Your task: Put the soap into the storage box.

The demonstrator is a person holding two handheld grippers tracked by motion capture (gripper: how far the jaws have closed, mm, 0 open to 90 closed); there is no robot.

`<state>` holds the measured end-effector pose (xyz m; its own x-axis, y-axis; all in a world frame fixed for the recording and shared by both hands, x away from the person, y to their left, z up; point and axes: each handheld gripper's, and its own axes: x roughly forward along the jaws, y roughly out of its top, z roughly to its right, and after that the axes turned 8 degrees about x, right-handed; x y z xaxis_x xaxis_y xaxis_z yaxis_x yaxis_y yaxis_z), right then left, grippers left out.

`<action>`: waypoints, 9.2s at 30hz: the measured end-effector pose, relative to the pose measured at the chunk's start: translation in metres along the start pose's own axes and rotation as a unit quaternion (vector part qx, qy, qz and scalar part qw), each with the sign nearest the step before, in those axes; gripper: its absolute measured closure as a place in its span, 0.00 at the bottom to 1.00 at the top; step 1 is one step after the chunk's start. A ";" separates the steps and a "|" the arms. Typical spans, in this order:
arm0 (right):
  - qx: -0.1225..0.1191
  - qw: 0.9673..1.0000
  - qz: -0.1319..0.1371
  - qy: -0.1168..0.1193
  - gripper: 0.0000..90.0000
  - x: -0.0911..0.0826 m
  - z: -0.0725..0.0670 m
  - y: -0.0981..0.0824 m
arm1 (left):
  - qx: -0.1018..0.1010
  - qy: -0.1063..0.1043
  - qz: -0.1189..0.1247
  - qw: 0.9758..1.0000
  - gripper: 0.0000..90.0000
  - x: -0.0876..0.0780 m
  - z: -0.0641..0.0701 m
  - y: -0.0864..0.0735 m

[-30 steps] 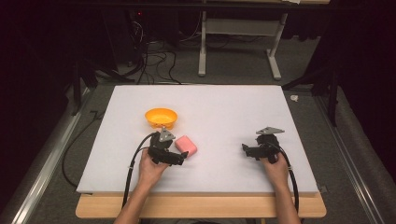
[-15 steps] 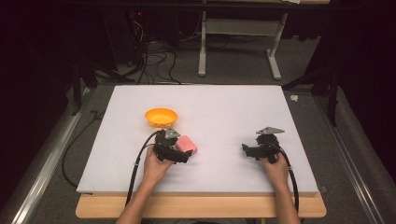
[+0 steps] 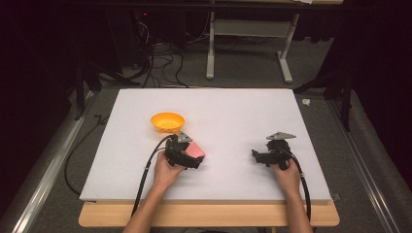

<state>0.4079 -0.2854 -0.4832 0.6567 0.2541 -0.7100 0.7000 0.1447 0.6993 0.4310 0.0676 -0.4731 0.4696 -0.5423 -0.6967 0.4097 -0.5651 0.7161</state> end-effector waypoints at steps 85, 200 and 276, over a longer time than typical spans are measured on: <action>0.000 1.000 0.000 0.000 0.17 0.000 0.000 0.000 | -0.005 0.037 0.052 0.998 0.16 -0.056 -0.008 0.002; 0.000 1.000 0.000 -0.001 0.17 0.000 0.000 0.000 | -0.134 0.148 -0.016 0.980 0.16 -0.020 -0.118 0.047; 0.000 1.000 -0.001 0.000 0.17 0.000 0.000 0.000 | -0.085 0.127 0.075 0.985 0.11 -0.088 -0.085 0.030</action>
<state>0.4079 -0.2853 -0.4832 0.6559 0.2532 -0.7111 0.7008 0.1457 0.6983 0.4686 0.1515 -0.3870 0.7062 -0.4266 -0.5650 0.4366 -0.3658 0.8219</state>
